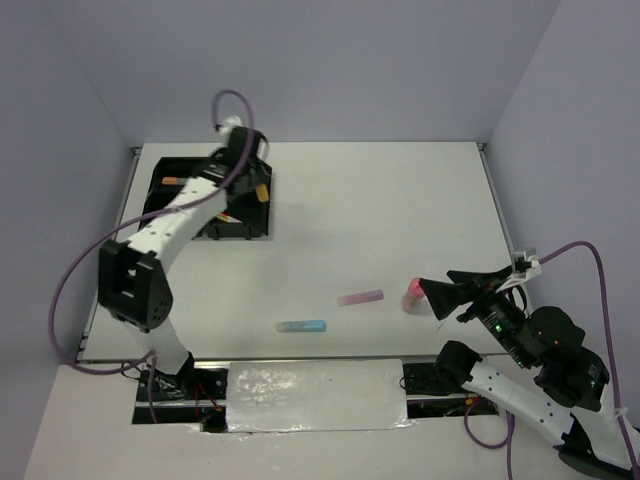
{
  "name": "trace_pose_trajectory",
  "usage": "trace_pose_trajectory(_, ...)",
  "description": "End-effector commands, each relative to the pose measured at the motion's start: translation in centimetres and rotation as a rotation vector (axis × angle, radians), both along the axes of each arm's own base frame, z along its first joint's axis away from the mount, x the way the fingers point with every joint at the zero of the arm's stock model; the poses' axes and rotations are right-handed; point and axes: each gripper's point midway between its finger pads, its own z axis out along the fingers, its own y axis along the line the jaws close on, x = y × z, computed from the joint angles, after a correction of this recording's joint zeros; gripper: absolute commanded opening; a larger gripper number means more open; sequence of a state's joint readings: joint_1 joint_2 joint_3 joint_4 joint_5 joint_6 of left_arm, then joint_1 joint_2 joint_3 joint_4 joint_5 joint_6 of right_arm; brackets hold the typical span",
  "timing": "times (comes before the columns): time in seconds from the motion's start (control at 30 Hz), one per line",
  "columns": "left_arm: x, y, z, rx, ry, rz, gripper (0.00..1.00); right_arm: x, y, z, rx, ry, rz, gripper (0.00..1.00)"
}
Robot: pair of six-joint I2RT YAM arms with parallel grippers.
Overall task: Sort the stationery into containers
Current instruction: Pick up the pen from the center of the board, then place the pen in the storage box.
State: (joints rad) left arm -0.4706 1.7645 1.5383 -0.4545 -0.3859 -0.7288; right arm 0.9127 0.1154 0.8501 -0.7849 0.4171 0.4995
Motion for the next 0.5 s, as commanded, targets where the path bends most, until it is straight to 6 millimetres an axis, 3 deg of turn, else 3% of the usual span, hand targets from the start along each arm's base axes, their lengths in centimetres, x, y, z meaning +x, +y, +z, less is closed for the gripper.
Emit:
trace_pose_trajectory(0.0, 1.8, 6.1, 5.2, -0.051, -0.098, 0.088, 0.0, 0.1, 0.2, 1.1, 0.026, -0.049, 0.01, 1.0)
trace_pose_trajectory(0.07, 2.8, 9.9, 6.1, -0.058, -0.119, 0.201, 0.0, 0.1, 0.4, 1.1, 0.022, -0.05, 0.014, 1.0)
trace_pose_trajectory(0.1, 3.4, 14.0, 5.9, -0.057, -0.121, 0.304, 0.0, 0.1, 0.5, 1.1, 0.021, -0.051, 0.019, 1.0)
trace_pose_trajectory(0.17, 4.5, 17.5, 5.7, -0.1, -0.136, 0.41, 0.0, 0.2, 0.8, 1.0, 0.021, -0.051, 0.028, 1.0)
trace_pose_trajectory(0.2, 5.7, 20.2, 5.3, -0.126, -0.154, 0.479, 0.0, 0.2, 1.0, 0.9, 0.02, -0.051, 0.036, 1.0)
trace_pose_trajectory(0.27, 7.3, 22.5, 4.1, -0.165, -0.162, 0.517, 0.0, 0.2, 1.3, 0.7, 0.011, -0.053, 0.045, 1.0)
trace_pose_trajectory(0.33, 9.0, 24.8, 5.0, -0.218, -0.225, 0.547, 0.0, 0.5, 1.8, 0.4, 0.002, -0.052, 0.052, 1.0)
trace_pose_trajectory(0.37, 9.7, 26.2, 4.1, -0.226, -0.224, 0.574, 0.0, 0.6, 2.0, 0.3, 0.0, -0.05, 0.055, 1.0)
trace_pose_trajectory(0.43, 11.0, 27.1, 4.1, -0.266, -0.253, 0.581, 0.0, 0.7, 2.8, 0.1, -0.01, -0.042, 0.078, 1.0)
trace_pose_trajectory(0.47, 11.6, 28.2, 3.2, -0.275, -0.255, 0.601, 0.0, 0.8, 3.1, -0.1, -0.016, -0.043, 0.087, 1.0)
